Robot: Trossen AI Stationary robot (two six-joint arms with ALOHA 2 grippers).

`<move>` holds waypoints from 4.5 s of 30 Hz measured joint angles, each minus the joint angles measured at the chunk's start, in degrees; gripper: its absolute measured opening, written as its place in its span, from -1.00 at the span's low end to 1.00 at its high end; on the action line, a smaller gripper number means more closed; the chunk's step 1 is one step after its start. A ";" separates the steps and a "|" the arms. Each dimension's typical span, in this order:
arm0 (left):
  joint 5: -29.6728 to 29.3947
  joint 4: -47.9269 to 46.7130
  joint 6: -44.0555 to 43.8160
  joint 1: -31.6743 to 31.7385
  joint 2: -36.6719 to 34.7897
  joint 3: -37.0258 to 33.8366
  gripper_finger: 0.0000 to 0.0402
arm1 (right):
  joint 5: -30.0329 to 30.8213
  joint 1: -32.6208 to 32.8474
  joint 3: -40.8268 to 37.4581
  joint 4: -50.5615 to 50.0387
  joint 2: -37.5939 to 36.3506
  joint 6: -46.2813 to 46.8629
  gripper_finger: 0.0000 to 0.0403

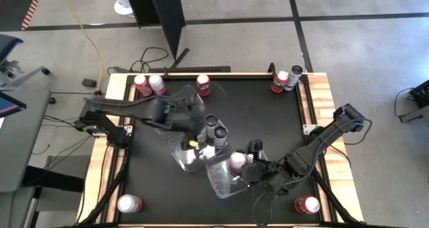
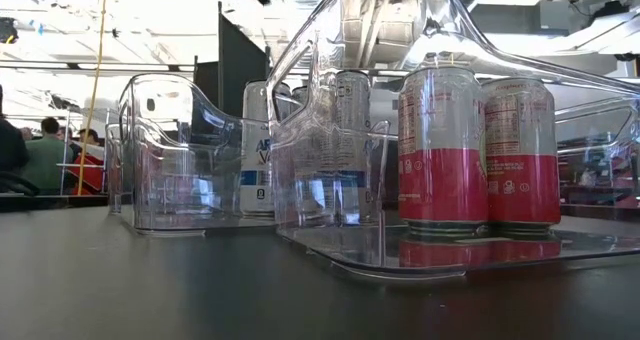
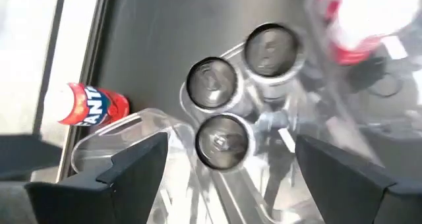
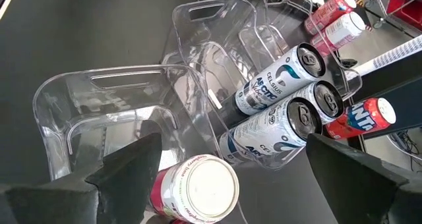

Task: Sort soda cans
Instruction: Put the bottom pink soda can in the bottom right transparent bin

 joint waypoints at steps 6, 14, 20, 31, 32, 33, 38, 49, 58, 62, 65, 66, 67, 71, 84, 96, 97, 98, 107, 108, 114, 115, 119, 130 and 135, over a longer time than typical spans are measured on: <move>0.01 -4.76 -7.13 -7.41 -6.25 0.11 0.56 | 0.00 0.00 0.01 -0.03 0.00 0.00 0.96; 3.86 -14.89 -24.80 -22.21 -7.82 -0.12 0.54 | 0.00 -0.04 0.01 0.41 0.00 0.00 0.96; 10.75 -15.35 -38.36 -33.34 -7.71 -6.05 0.54 | 0.02 -0.07 0.01 0.75 0.00 0.94 0.96; 18.74 -11.73 -68.52 -49.00 -7.69 -18.77 0.68 | 0.04 -0.55 0.01 2.29 0.00 0.96 0.96; 19.58 -10.51 -70.74 -49.77 -7.69 -19.76 0.69 | 0.04 -0.59 0.01 2.34 0.00 0.95 0.96; 20.32 -9.27 -72.55 -50.51 -7.69 -20.54 0.71 | 0.07 -0.63 0.01 2.32 0.00 0.92 0.96; 20.36 -2.72 -79.36 -53.61 -7.67 -23.27 0.73 | 0.10 -1.09 0.01 2.40 0.00 -0.13 0.96; 22.39 2.52 -88.68 -57.59 -7.56 -28.68 0.73 | 0.20 -1.69 0.01 4.28 0.00 -2.63 0.96; 23.22 3.26 -88.24 -57.68 -4.05 -28.61 0.73 | 0.21 -2.45 0.01 5.66 0.00 -3.61 0.96; 23.30 2.78 -87.18 -57.68 -2.65 -28.55 0.73 | 0.20 -2.76 0.01 5.78 0.00 -3.63 0.96; 23.62 2.55 -86.46 -57.66 -1.38 -28.55 0.73 | 0.18 -2.80 0.01 6.12 0.00 -3.61 0.96; 23.70 2.61 -86.14 -57.66 -1.11 -28.55 0.73 | 0.20 -2.80 0.01 6.18 0.00 -3.61 0.96; 23.75 2.67 -86.10 -57.66 -0.74 -28.54 0.73 | 0.17 -2.80 0.01 6.18 0.00 -3.61 0.96; 23.82 2.96 -85.45 -57.68 0.69 -28.53 0.73 | 0.18 -2.80 0.01 6.40 0.00 -3.61 0.96; 25.71 3.37 -79.64 -57.66 5.47 -28.46 0.72 | 0.15 -2.80 0.01 6.68 0.00 -3.58 0.96; 26.23 6.10 -75.02 -57.64 8.90 -28.37 0.63 | 0.12 -2.80 0.01 7.59 0.00 -3.64 0.96; 26.23 6.14 -74.85 -57.64 8.99 -28.31 0.61 | 0.13 -2.80 0.01 7.62 0.00 -3.65 0.96; 26.21 6.20 -74.49 -57.64 8.99 -28.31 0.59 | 0.13 -2.80 0.01 7.65 0.00 -3.66 0.96; 25.85 6.25 -73.34 -57.25 9.03 -28.31 0.52 | 0.11 -2.80 0.01 7.76 0.00 -3.80 0.96; 25.67 6.25 -72.90 -57.16 9.04 -28.31 0.52 | 0.11 -2.80 0.01 7.76 0.00 -3.81 0.96; 24.22 6.19 -68.27 -54.61 9.08 -28.36 0.51 | 0.11 -2.80 0.01 7.76 0.00 -4.10 0.96; 23.76 6.19 -67.22 -53.88 9.08 -28.37 0.51 | 0.11 -2.80 0.01 7.76 0.00 -4.11 0.96; 22.64 6.21 -61.61 -50.72 9.08 -28.37 0.51 | 0.11 -2.80 0.01 7.76 0.00 -4.24 0.96; 17.33 3.85 -42.69 -41.48 9.39 -24.35 0.49 | 0.11 -2.19 0.01 7.03 0.00 -4.22 0.96; 14.06 -1.87 -34.86 -38.46 9.27 -17.86 0.49 | 0.12 -1.06 0.01 6.38 0.00 -4.45 0.96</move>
